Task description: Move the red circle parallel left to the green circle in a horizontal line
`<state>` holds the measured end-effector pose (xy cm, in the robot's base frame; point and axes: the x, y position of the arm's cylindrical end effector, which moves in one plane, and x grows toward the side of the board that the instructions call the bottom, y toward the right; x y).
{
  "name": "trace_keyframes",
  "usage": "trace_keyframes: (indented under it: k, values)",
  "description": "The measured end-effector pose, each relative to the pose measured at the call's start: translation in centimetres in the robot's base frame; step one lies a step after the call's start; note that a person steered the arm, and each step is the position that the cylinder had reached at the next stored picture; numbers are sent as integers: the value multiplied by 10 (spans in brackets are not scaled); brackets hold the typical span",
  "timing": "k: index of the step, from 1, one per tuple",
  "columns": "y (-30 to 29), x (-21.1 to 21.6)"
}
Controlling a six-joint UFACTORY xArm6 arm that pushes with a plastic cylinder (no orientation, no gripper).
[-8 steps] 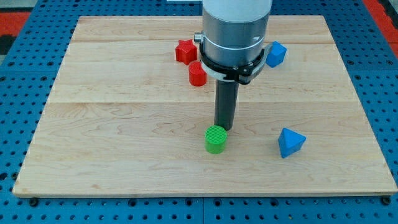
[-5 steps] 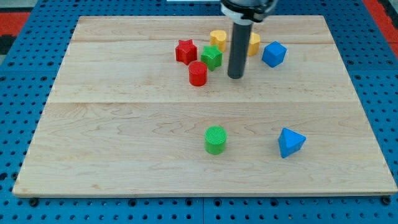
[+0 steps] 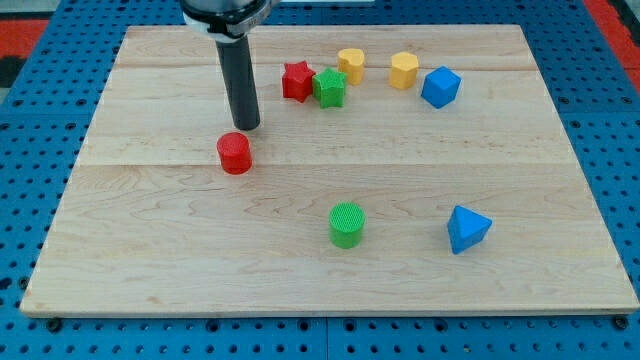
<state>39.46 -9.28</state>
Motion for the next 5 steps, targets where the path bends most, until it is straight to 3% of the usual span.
trace_keyframes:
  k: [1, 2, 4, 5]
  values:
    - [-9, 20]
    - [-12, -1]
    - [-44, 19]
    - [-36, 55]
